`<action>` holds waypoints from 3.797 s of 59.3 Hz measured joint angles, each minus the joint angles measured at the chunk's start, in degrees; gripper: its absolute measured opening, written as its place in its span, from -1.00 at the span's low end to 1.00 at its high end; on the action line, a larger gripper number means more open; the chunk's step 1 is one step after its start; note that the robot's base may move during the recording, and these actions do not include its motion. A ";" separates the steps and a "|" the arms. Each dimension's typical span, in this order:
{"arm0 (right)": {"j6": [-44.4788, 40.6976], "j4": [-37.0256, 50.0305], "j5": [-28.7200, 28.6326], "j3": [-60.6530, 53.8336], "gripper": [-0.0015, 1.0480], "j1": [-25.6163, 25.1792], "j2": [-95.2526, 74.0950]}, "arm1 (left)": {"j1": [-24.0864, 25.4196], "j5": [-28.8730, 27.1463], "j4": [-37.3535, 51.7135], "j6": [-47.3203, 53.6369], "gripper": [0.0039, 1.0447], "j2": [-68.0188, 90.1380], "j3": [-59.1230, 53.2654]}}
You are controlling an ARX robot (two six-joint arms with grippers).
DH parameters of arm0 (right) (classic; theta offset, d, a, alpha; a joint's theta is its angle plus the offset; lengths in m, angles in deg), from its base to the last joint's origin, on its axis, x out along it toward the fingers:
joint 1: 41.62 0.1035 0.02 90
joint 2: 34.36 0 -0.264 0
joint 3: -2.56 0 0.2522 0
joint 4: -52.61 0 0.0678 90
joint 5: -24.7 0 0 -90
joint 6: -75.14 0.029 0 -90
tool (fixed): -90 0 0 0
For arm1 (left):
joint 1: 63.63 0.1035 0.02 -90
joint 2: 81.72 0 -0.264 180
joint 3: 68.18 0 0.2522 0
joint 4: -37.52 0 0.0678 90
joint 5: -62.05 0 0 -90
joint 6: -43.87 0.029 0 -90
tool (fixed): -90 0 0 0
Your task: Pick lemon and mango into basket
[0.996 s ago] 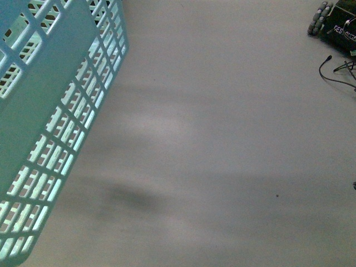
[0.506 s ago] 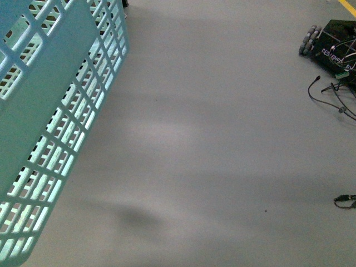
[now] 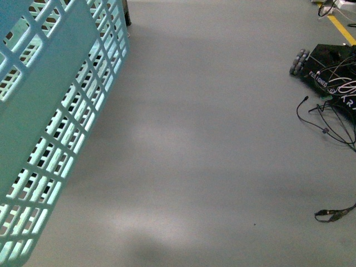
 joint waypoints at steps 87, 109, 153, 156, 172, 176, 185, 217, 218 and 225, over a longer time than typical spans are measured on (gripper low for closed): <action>0.00 0.00 0.00 0.00 0.83 0.00 0.00 | 0.00 -0.02 0.00 0.00 -0.90 0.00 0.17; 0.00 0.00 0.20 0.00 0.83 0.00 0.00 | -0.31 1.18 0.00 -0.70 -0.90 0.11 0.22; -0.02 0.00 0.13 0.00 0.83 0.00 0.04 | -0.04 0.00 -0.07 0.02 -0.90 0.00 0.31; 0.00 0.00 0.13 0.00 0.83 0.00 0.04 | -0.04 0.00 -0.07 0.02 -0.90 0.00 0.31; 0.00 0.00 0.02 0.00 0.83 0.00 0.02 | -0.04 0.00 -0.11 0.00 -0.90 0.00 0.31; -0.02 0.02 0.04 0.00 0.83 0.00 0.00 | -0.04 0.02 -0.11 0.00 -0.90 0.00 0.33; 0.00 -0.02 0.07 0.00 0.83 0.00 0.02 | -0.04 -0.04 -0.15 0.11 -0.90 0.00 0.31; 0.00 0.00 0.07 0.00 0.83 0.00 0.04 | -0.04 0.00 -0.20 0.07 -0.90 -0.02 0.33; 0.00 -0.04 -0.17 0.00 0.83 0.00 0.04 | -0.04 0.00 -0.20 0.04 -0.90 -0.02 0.31; 0.00 -0.02 0.11 0.00 0.83 0.00 0.00 | -0.04 0.00 -0.20 0.04 -0.90 0.00 0.33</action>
